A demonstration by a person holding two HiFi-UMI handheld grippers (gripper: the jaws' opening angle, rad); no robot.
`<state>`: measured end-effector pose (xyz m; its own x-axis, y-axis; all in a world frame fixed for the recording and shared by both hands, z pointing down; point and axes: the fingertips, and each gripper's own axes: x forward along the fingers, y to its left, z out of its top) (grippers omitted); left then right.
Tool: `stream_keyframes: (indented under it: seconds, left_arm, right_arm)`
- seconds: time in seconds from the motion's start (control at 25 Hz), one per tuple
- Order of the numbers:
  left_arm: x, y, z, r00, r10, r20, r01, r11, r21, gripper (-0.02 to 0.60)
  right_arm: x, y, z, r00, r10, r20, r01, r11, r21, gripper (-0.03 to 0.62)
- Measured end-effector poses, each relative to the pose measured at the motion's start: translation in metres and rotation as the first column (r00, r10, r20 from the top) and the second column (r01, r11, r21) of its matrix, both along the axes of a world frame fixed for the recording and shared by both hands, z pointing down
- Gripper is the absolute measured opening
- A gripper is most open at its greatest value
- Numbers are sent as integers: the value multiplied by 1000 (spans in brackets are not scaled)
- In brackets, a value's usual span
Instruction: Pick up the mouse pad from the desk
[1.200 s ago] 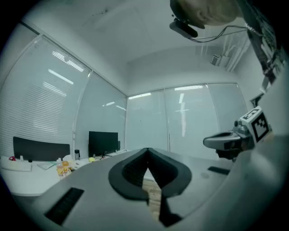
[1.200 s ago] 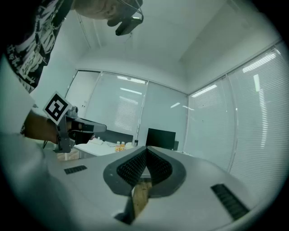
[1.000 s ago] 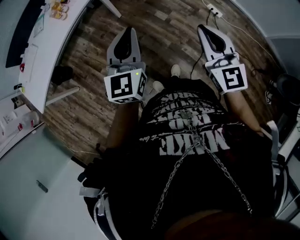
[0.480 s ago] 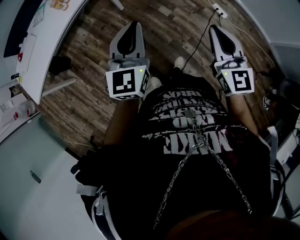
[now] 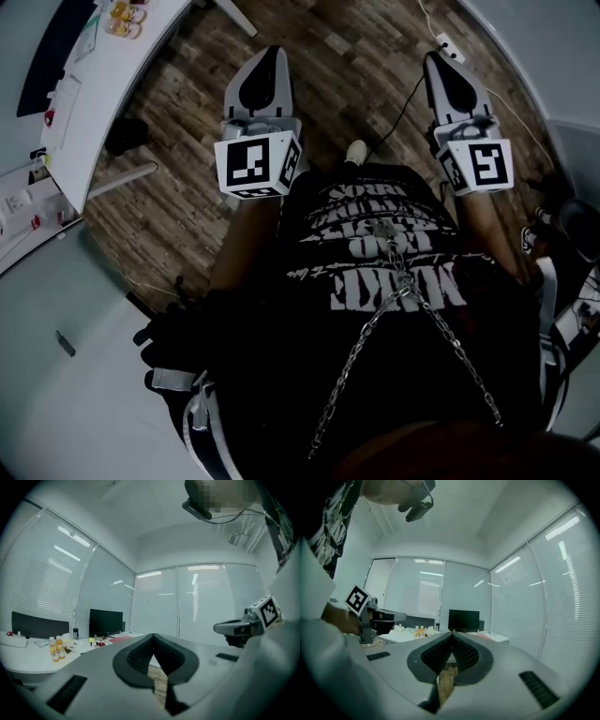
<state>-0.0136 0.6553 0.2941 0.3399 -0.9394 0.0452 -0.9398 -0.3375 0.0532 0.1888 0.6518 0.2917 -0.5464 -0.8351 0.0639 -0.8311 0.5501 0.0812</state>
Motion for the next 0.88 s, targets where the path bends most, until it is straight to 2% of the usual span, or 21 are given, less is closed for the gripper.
stream_keyframes:
  seconds: [0.24, 0.36, 0.6, 0.88]
  left_arm:
    - [21, -36, -12, 1000, -24, 8, 24, 999, 24, 8]
    - [23, -47, -16, 999, -24, 23, 23, 999, 25, 8]
    - [6, -81, -5, 999, -30, 19, 30, 1000, 4, 8]
    - [-27, -162, -2, 1000, -3, -4, 3, 1000, 9, 8]
  right_arm:
    - [12, -36, -11, 998, -61, 10, 60, 998, 15, 0]
    - [16, -52, -14, 998, -56, 26, 56, 998, 10, 0]
    - [2, -93, 0, 998, -59, 35, 60, 998, -23, 0]
    - [-34, -165, 4, 998, -56, -12, 56, 998, -26, 0]
